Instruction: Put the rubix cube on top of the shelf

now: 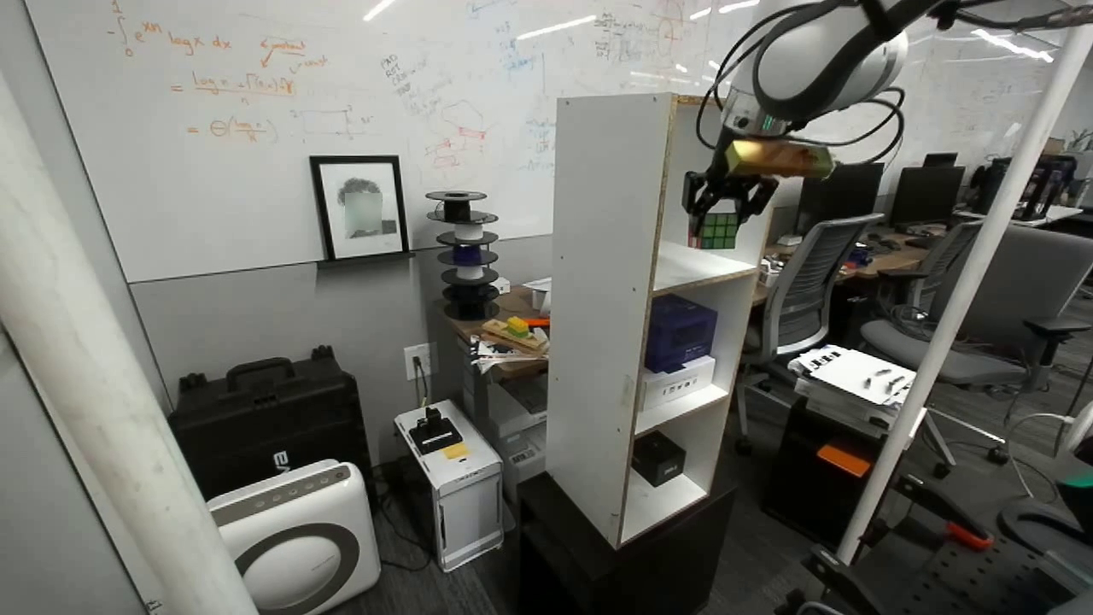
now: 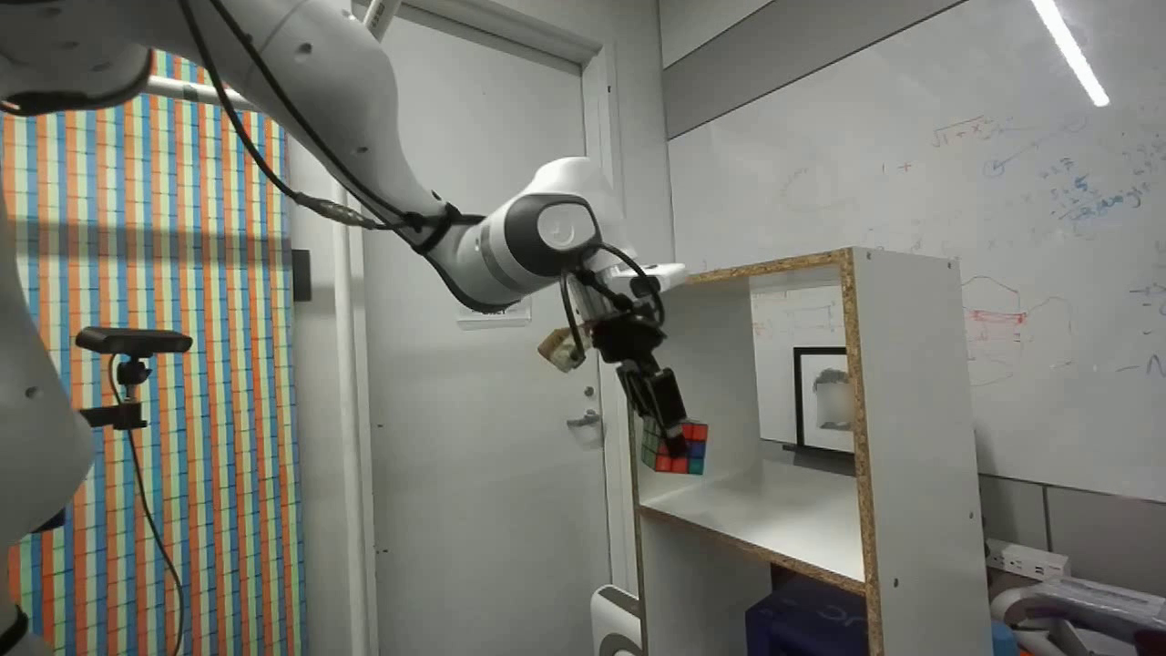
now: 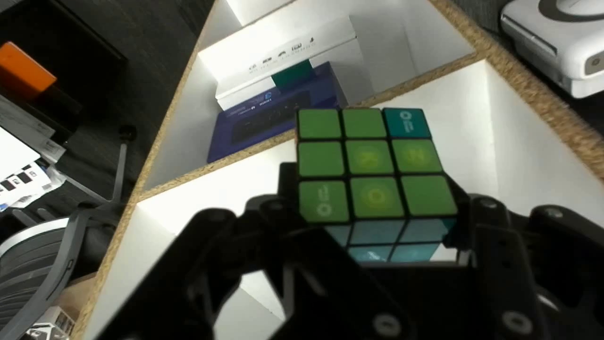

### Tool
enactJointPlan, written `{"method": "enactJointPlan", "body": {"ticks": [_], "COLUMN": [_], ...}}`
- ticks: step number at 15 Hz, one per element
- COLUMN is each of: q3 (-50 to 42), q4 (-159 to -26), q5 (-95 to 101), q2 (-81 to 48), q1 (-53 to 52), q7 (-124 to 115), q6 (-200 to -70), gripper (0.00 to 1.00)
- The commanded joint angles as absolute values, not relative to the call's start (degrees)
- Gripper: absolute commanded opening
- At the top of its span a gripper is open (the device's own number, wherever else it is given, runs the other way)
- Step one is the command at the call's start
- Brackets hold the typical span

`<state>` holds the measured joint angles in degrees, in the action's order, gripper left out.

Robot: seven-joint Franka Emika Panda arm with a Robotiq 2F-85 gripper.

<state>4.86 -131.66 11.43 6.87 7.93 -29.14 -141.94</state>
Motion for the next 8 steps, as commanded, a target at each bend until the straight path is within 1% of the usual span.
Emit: {"method": "enactJointPlan", "body": {"ticks": [1, 4, 5, 8], "q3": [4.46, 5.98, 6.7, 8.23], "q4": [-134.18, -129.42, -127.51, -121.44], "q5": [10.59, 10.86, 11.97, 14.66], "q2": [19.5, 24.84, 25.89, 26.27], "q1": [4.94, 3.72, 3.76, 4.94], "q7": [-25.82, -25.1, -25.69, -27.41], "q6": [-129.85, -117.19, -115.48, -117.31], "gripper": [0.38, 0.38, 0.38, 0.38]}}
